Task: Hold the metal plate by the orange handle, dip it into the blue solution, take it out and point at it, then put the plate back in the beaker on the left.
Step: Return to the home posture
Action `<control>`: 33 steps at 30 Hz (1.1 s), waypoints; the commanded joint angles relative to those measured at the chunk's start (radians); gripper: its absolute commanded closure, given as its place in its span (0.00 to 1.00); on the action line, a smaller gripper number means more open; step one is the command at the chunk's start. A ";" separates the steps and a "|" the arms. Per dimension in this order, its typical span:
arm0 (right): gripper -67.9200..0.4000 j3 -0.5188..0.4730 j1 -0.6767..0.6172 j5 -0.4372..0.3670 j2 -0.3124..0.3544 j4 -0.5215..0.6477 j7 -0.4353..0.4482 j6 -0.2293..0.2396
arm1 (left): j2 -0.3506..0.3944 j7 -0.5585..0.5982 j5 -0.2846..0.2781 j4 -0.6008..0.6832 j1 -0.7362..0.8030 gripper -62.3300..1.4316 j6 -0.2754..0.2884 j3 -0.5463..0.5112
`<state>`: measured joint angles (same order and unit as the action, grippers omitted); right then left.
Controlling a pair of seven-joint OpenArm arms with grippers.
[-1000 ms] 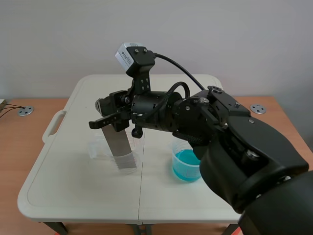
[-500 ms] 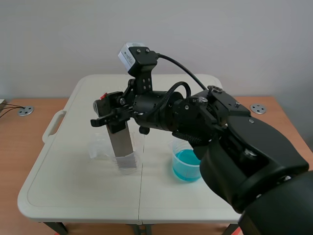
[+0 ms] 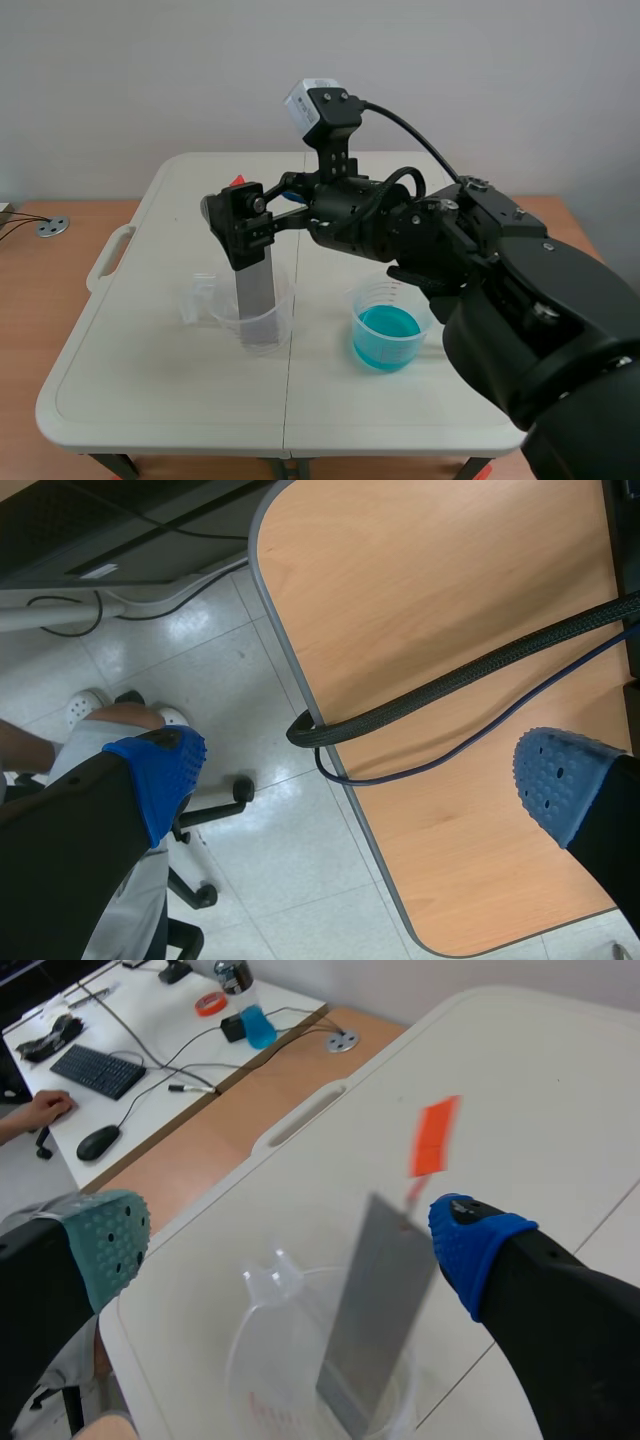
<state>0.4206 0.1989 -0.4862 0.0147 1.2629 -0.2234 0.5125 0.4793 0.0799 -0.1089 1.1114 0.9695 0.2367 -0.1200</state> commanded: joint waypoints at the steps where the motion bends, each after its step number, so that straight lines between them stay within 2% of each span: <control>1: 0.08 -0.020 0.020 -0.013 0.012 0.003 0.022 0.004 | 0.001 0.006 -0.002 0.006 0.008 0.00 0.001 -0.001; 3: 0.02 -0.043 0.019 -0.013 0.017 0.003 0.034 0.004 | 0.000 0.006 -0.002 0.006 0.008 0.00 0.002 -0.001; 9: 0.02 -0.098 0.007 -0.011 0.077 0.029 0.122 0.003 | -0.002 0.010 -0.005 0.009 0.008 0.00 0.003 -0.001; 12: 0.02 -0.119 -0.019 -0.010 0.129 0.055 0.194 0.003 | 0.010 0.064 -0.006 0.009 0.008 0.00 0.001 -0.030; 15: 0.02 -0.147 -0.058 -0.007 0.186 0.093 0.240 0.003 | 0.023 0.113 -0.058 0.029 0.008 0.00 -0.014 -0.113; 19: 0.02 -0.188 -0.122 0.055 0.251 0.167 0.246 -0.001 | 0.049 0.133 -0.117 0.085 0.008 0.00 -0.018 -0.253; 22: 0.02 -0.221 -0.172 0.099 0.292 0.219 0.250 -0.005 | 0.073 0.174 -0.161 0.142 0.008 0.00 -0.045 -0.341; 26: 0.02 -0.267 -0.245 0.101 0.338 0.276 0.249 -0.037 | 0.094 0.241 -0.211 0.232 0.008 0.00 -0.064 -0.448; 30: 0.02 -0.315 -0.328 0.101 0.370 0.320 0.249 -0.046 | 0.106 0.299 -0.227 0.341 0.008 0.00 -0.064 -0.483; 33: 0.02 -0.353 -0.395 0.101 0.382 0.351 0.249 -0.046 | 0.103 0.298 -0.227 0.435 -0.007 0.00 -0.034 -0.476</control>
<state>0.0780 -0.1955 -0.3737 0.3889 1.5932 0.0109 0.4675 0.5896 0.3683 -0.3332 1.5311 0.9691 0.1986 -0.6113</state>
